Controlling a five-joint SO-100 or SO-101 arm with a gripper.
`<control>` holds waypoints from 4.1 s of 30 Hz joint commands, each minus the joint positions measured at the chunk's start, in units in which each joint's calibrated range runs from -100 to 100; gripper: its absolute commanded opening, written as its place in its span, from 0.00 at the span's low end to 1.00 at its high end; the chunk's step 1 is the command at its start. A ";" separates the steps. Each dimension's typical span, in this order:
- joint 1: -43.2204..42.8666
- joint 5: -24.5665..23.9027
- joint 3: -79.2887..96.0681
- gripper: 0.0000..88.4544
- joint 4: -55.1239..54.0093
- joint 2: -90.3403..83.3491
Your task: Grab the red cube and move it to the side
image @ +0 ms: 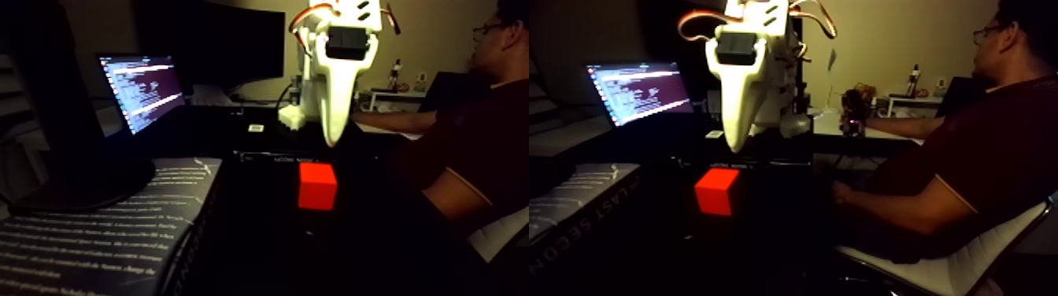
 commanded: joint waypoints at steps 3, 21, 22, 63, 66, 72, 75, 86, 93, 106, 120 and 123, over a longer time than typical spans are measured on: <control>0.17 0.31 -0.18 0.01 -0.39 0.25; 0.25 0.31 -0.18 0.01 -0.39 0.25; 0.25 0.31 -0.18 0.01 -0.39 0.25; 0.25 0.31 -0.27 0.01 -0.39 0.25; 0.25 0.31 -0.27 0.01 -0.39 0.34; 0.34 0.31 -0.36 0.01 -0.65 0.42; 0.34 0.36 -0.36 0.01 -0.73 0.42; 0.42 4.84 -8.71 0.06 -2.25 9.50; 0.09 10.66 -24.03 0.15 -2.93 29.83; 7.08 42.60 -41.72 0.15 3.74 58.32; 7.08 49.24 -51.52 0.16 18.10 68.82; 7.00 48.97 -51.61 0.18 17.09 71.01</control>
